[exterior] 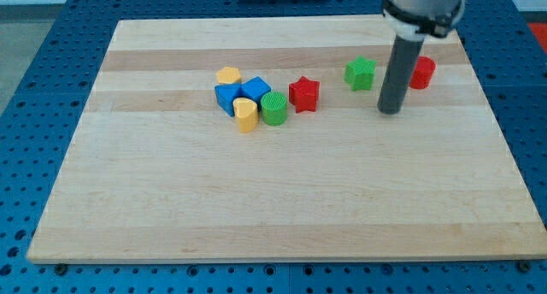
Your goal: Move green star into red star
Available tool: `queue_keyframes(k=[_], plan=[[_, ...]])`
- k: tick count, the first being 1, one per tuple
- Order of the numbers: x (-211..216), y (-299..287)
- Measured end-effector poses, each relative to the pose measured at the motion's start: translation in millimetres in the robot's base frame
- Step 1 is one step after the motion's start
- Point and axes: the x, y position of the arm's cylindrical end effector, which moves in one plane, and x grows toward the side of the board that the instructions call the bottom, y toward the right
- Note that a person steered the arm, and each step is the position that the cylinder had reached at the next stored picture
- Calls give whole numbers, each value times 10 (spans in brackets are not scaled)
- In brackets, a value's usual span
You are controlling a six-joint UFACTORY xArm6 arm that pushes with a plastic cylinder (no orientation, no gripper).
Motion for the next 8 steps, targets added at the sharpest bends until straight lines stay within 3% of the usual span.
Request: queue_keyframes(k=[1, 2, 3, 5, 7, 8], plan=[[171, -8], [12, -7], [-622, 0], [-1123, 0], [30, -155], [101, -232]])
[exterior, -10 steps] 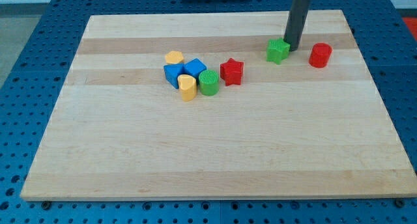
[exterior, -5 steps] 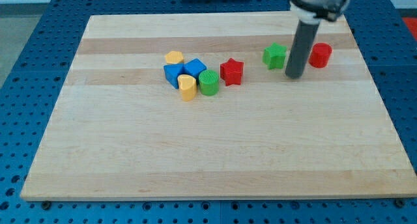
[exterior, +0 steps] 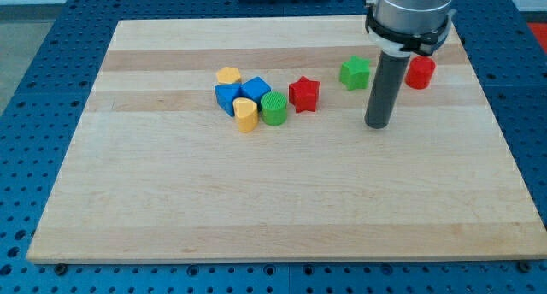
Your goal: Move green star into red star
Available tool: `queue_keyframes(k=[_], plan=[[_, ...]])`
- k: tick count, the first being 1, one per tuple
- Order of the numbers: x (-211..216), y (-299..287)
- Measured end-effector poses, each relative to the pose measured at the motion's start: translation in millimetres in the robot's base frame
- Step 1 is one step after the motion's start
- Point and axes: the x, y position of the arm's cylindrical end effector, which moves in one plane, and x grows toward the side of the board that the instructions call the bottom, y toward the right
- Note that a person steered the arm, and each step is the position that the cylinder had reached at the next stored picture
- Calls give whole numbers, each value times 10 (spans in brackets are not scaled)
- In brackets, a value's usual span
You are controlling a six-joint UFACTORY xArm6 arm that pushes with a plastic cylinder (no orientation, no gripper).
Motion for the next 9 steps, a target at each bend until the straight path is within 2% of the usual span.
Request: queue_keyframes(k=[1, 2, 4, 5, 6, 8, 9], plan=[[-222, 59], [-554, 380], [-634, 563], [-865, 280], [-1105, -279], [-1140, -1291], [-1191, -1529]])
